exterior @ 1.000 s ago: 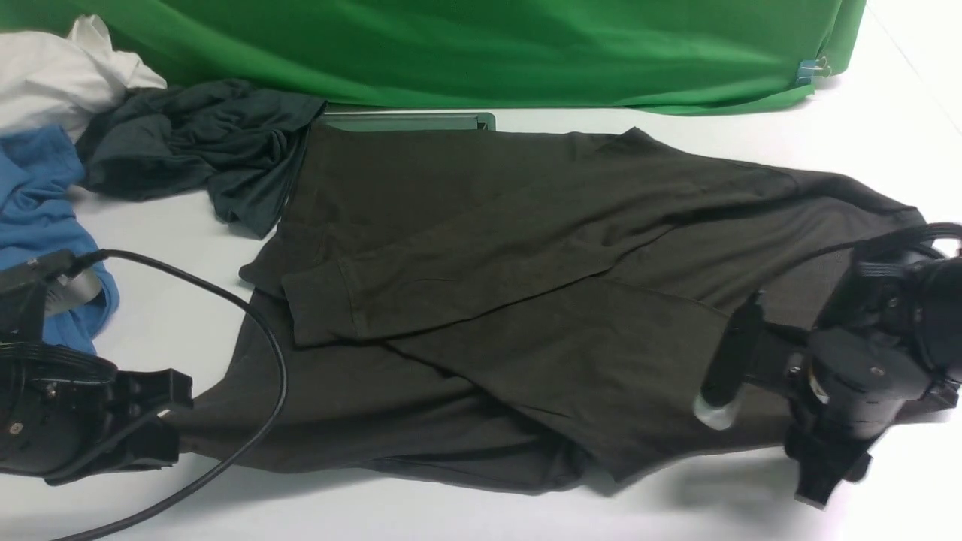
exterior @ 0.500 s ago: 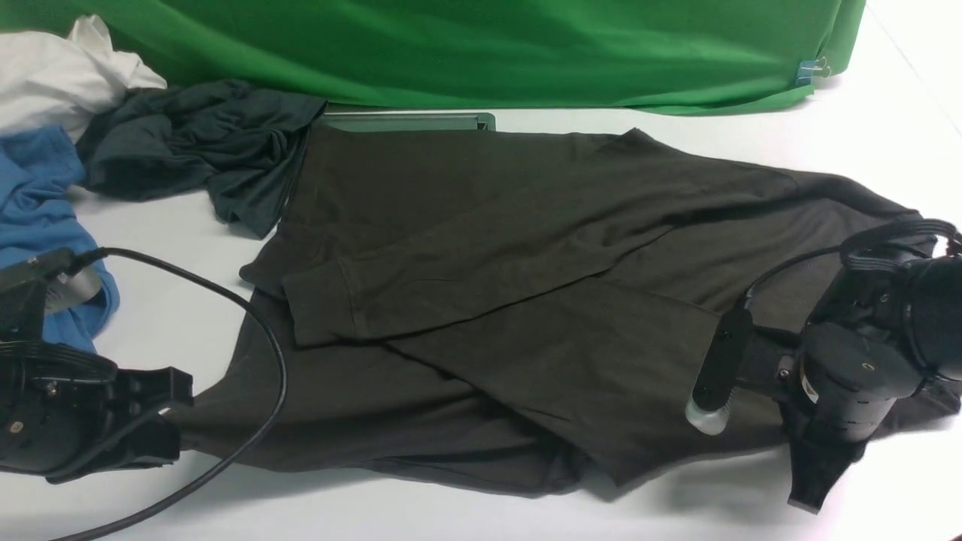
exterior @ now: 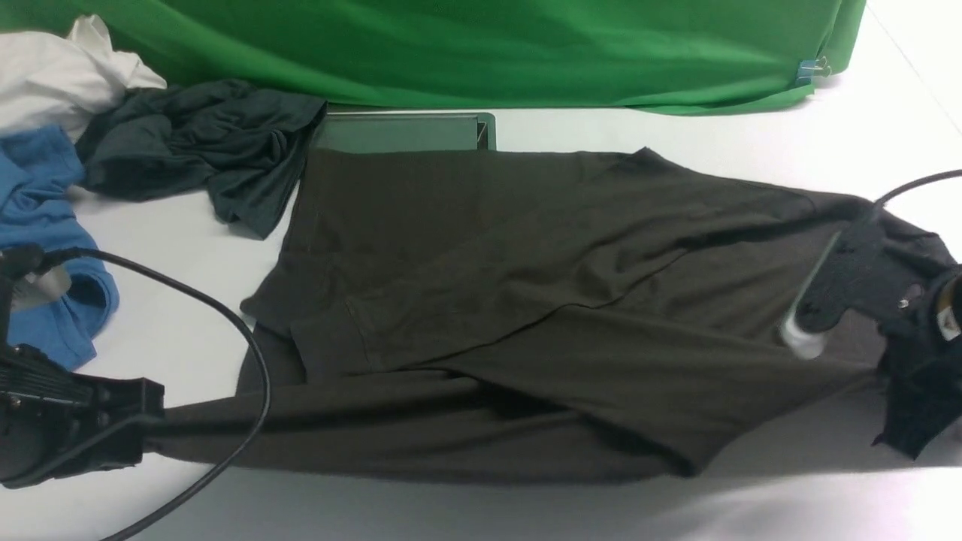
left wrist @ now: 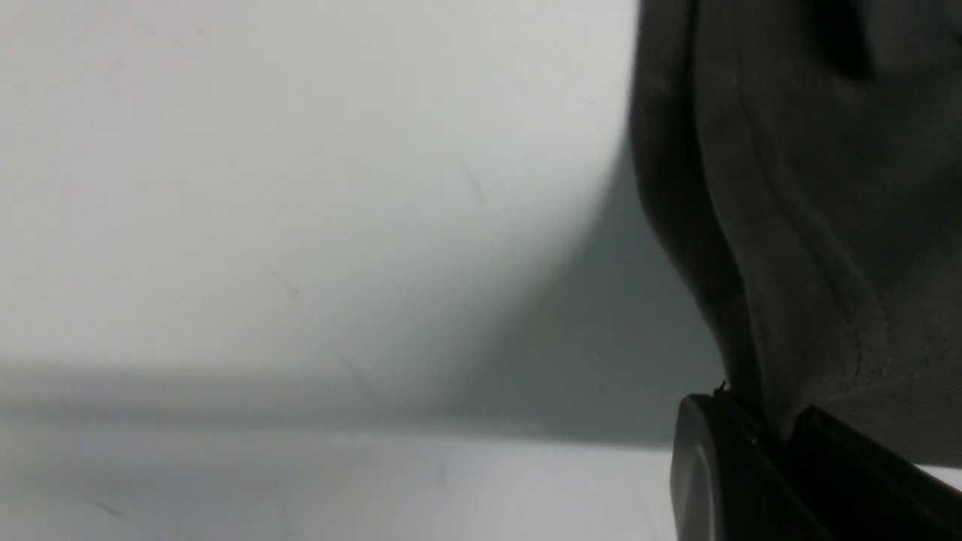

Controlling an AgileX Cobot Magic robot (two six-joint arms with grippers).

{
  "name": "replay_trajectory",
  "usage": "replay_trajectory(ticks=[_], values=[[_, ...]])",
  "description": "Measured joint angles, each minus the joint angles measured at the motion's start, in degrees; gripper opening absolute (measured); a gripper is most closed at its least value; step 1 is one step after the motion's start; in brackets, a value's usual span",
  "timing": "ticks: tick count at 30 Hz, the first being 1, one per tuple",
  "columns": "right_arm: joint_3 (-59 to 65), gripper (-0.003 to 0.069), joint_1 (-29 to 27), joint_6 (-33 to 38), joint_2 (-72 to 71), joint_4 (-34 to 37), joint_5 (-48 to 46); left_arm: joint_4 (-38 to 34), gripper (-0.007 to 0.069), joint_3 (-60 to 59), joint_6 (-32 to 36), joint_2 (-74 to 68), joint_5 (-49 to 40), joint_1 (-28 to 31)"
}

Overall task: Fold a long-sleeved shirt on a white desktop.
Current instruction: 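Fold the black garment in half by bringing its near edge over to the far edge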

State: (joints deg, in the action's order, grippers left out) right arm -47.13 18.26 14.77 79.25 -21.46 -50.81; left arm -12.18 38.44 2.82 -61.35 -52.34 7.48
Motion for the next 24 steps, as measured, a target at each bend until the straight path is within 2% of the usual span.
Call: replay_trajectory(ticks=[14,19,24], values=[[0.0,0.0034,-0.51,-0.18,-2.54,6.94,-2.24,-0.82,0.0038,2.38,1.57,0.0,-3.18,0.0],[-1.69,0.0034,-0.51,-0.18,-3.51,6.82,-2.1,-1.23,0.0038,9.71,1.99,-2.54,-2.84,0.0],[-12.66,0.0034,-0.57,0.06,1.73,6.82,-6.25,-3.42,0.0038,20.68,4.74,-14.3,-3.86,0.0]])
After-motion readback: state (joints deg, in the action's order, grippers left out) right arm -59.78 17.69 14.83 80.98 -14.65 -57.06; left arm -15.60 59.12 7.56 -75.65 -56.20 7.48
